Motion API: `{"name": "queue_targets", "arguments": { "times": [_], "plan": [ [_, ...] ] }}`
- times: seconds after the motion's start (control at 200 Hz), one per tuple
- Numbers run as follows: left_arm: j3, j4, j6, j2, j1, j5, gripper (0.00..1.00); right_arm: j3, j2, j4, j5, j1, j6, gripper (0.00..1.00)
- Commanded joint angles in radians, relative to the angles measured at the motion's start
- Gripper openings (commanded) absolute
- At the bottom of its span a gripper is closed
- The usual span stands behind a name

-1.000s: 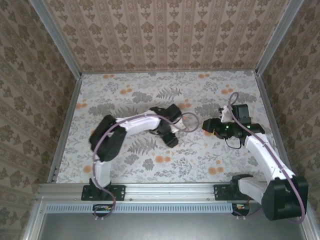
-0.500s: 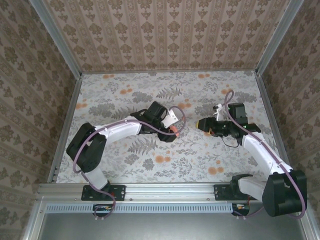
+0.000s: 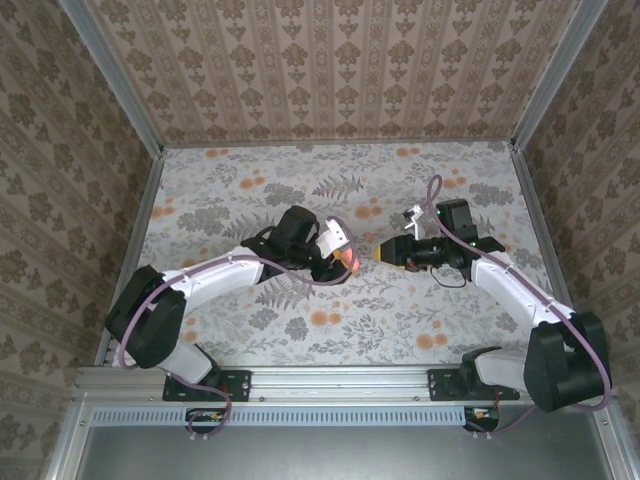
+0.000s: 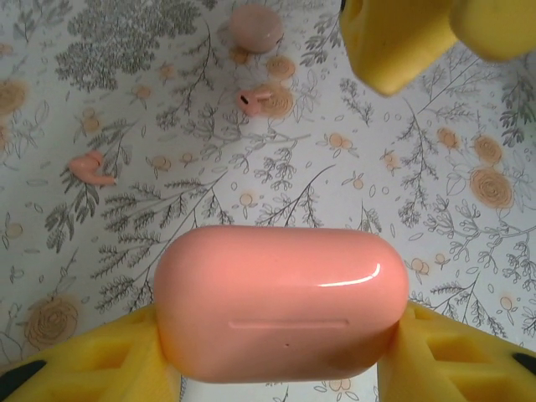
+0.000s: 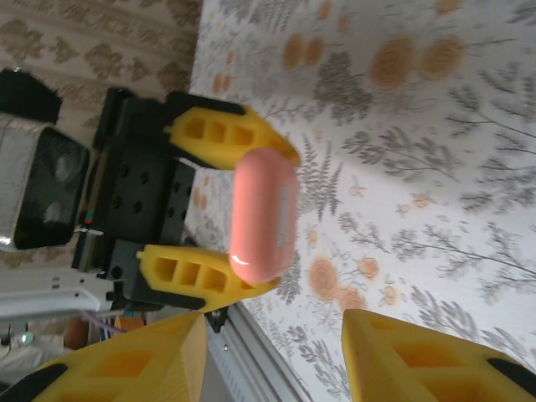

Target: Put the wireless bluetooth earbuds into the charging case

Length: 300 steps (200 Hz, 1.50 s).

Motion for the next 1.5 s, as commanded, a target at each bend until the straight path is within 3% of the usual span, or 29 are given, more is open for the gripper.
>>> {"name": "queue_targets", "arguments": {
  "times": [0.0, 0.915, 1.405, 1.495],
  "plan": [
    [-0.010, 0.029, 0.023, -0.025, 0.009, 0.033, 0.47, 0.034, 0.004, 0.025, -0.056, 0.022, -0.034, 0.47],
    [-0.004, 0.045, -0.005, -0.080, 0.007, 0.025, 0.45, 0.165, 0.130, -0.028, 0.039, 0.141, -0.076, 0.45],
    [0.001, 0.052, -0.009, -0.110, 0.006, 0.009, 0.45, 0.193, 0.193, -0.039, 0.043, 0.175, -0.084, 0.39],
    [0.003, 0.052, -0.012, -0.114, 0.004, 0.005, 0.45, 0.196, 0.194, -0.038, 0.046, 0.179, -0.085, 0.31]
  ]
}}
